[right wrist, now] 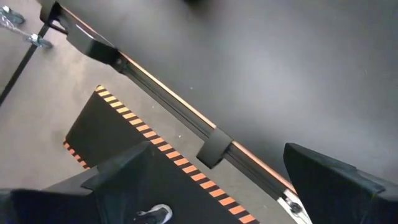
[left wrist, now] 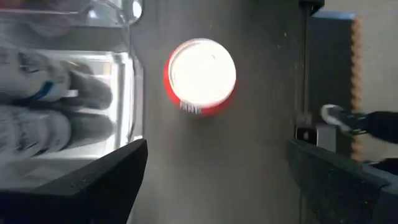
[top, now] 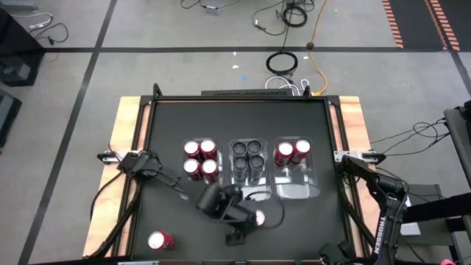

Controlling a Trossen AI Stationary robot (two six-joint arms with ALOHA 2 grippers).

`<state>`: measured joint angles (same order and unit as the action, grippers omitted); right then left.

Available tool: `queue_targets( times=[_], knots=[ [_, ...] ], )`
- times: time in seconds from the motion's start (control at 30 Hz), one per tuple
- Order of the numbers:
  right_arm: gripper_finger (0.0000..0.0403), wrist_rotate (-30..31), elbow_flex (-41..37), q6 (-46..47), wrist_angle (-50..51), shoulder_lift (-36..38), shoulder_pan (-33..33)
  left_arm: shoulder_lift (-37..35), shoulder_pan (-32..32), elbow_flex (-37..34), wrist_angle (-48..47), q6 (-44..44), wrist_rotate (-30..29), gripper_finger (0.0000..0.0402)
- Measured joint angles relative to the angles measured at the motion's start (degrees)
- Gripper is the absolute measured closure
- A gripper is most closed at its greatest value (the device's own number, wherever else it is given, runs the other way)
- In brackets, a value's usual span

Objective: Sort soda cans
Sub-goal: Move the left orange soda can to the center

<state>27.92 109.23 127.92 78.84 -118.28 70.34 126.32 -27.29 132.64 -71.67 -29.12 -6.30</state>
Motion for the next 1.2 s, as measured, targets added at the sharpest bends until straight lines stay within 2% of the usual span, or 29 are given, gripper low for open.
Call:
queue_targets(
  times=[0.13,0.2,0.3,0.53,0.7,0.83,0.97,1.2],
  knots=[
    [0.0048,0.13,-0.01,0.29,-1.33,0.00,-1.58,-2.37,-5.37,0.00,-5.00,-1.16,-9.62,0.0010],
    [0.0048,0.37,-0.02,0.44,-2.21,0.00,-2.45,-2.90,-8.48,0.00,-8.53,-3.94,-15.16,0.0010],
    [0.0048,0.48,0.00,0.44,-3.81,0.00,-3.89,-3.23,-12.73,-0.08,-14.40,-9.02,-19.91,0.0010],
    [0.0048,0.70,-0.01,0.37,-6.64,0.00,-6.70,-5.10,-20.18,-3.06,-16.97,-16.17,-21.18,0.0010],
    [0.0048,1.20,-0.01,0.25,-8.69,0.00,-7.36,-6.81,-24.69,-6.09,-14.41,-19.37,-21.63,0.0010],
    [0.0048,6.02,-0.02,0.40,-10.36,0.00,-7.27,-8.36,-27.17,-9.21,-13.57,-20.05,-21.56,0.0010],
    [0.0048,9.92,-0.01,0.20,-11.99,0.00,-7.35,-13.51,-28.72,-17.44,-3.89,-20.07,-21.84,0.0010],
    [0.0048,9.82,-0.02,0.20,-12.75,-0.02,-7.71,-27.11,-29.78,-43.09,18.53,-20.13,-19.82,0.0010]
  ],
)
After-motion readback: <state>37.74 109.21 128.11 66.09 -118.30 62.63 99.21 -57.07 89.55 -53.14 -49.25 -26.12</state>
